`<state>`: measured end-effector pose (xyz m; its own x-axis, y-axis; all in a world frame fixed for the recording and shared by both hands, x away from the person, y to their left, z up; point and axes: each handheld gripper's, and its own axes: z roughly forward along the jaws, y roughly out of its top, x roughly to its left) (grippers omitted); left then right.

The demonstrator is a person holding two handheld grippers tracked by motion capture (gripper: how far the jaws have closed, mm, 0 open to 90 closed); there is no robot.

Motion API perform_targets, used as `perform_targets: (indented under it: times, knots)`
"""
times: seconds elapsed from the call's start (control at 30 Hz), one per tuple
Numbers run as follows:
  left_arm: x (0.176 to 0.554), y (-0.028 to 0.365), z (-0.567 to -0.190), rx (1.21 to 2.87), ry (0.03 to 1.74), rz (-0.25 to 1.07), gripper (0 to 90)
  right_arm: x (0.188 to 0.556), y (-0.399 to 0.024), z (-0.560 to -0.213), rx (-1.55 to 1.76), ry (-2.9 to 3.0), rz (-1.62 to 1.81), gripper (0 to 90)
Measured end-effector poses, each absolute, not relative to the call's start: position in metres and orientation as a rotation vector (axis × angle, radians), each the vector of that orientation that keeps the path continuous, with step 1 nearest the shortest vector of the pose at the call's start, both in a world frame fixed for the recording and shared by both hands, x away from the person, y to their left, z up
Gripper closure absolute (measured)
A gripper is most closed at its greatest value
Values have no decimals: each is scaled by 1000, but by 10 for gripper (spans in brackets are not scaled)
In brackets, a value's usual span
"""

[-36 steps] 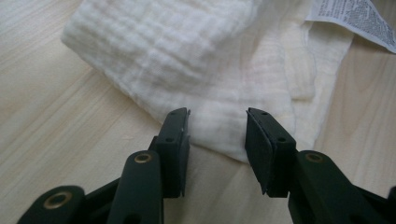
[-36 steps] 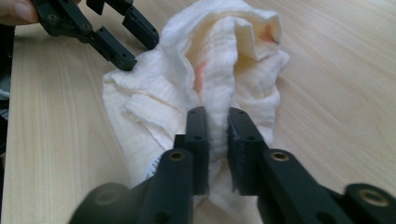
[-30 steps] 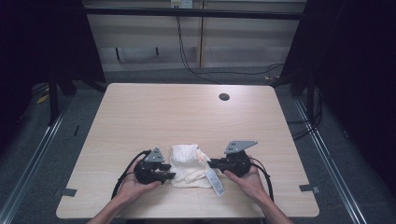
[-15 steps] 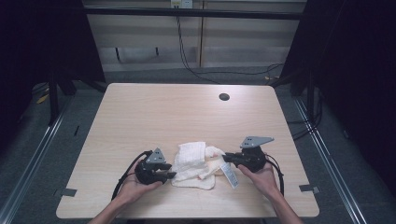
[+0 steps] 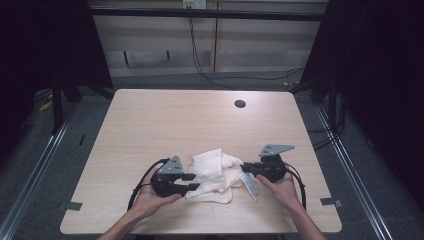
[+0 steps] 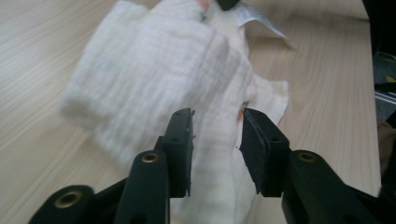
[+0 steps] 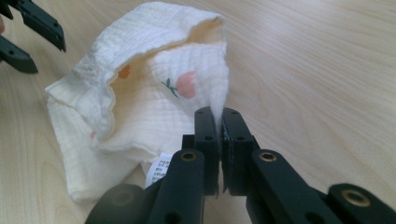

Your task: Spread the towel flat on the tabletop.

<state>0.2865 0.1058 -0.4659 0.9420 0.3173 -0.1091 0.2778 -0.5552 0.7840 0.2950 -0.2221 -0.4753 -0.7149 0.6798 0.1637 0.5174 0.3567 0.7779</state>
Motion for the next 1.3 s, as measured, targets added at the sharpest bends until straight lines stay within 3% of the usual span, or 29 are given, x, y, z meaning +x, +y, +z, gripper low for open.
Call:
perform_targets:
  times: [0.23, 0.5, 0.73, 1.07, 1.3]
  knots:
    - [294, 57, -475, 2203, 379, -3, 669, 295, -222, -477, 1091, 2433, 1290, 866]
    - [293, 39, -495, 2249, 359, -24, 661, 294, -221, -481, 1098, 2433, 1297, 854]
    - [294, 40, -502, 2248, 368, -14, 707, 294, -220, -481, 1093, 2440, 1299, 854]
    - [304, 47, -501, 2203, 418, -128, 772, 293, -220, -483, 1078, 2463, 1297, 835]
    - [310, 54, -494, 2161, 438, -179, 749, 290, -220, -481, 1073, 2458, 1316, 829]
